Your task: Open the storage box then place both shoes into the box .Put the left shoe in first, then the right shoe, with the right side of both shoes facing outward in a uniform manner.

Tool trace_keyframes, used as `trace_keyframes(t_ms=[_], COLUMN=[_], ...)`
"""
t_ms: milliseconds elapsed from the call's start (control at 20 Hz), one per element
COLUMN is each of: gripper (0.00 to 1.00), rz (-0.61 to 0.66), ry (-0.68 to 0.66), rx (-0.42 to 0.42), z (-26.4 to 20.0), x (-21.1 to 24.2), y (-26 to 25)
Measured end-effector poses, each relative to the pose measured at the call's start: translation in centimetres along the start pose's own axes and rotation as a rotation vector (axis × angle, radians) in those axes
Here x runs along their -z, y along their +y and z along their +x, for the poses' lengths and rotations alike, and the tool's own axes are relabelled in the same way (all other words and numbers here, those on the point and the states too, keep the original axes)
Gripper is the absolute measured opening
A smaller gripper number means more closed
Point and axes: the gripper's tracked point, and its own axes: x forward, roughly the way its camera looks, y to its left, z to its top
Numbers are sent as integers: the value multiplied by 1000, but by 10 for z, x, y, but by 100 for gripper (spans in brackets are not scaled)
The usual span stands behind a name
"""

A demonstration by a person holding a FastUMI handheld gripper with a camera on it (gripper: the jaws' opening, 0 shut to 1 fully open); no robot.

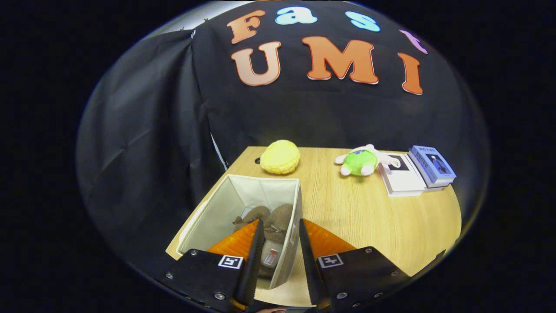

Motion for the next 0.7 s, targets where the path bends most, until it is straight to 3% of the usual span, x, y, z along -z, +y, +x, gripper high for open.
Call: trace_keyframes(t_ms=[300,550,700], gripper=[61,87,93], rz=[2,-44,-66], ry=[-225,-364,-480], rx=[43,12,26], z=[-56,-90,-113], x=[-51,-75,-92], y=[-55,-93,-117])
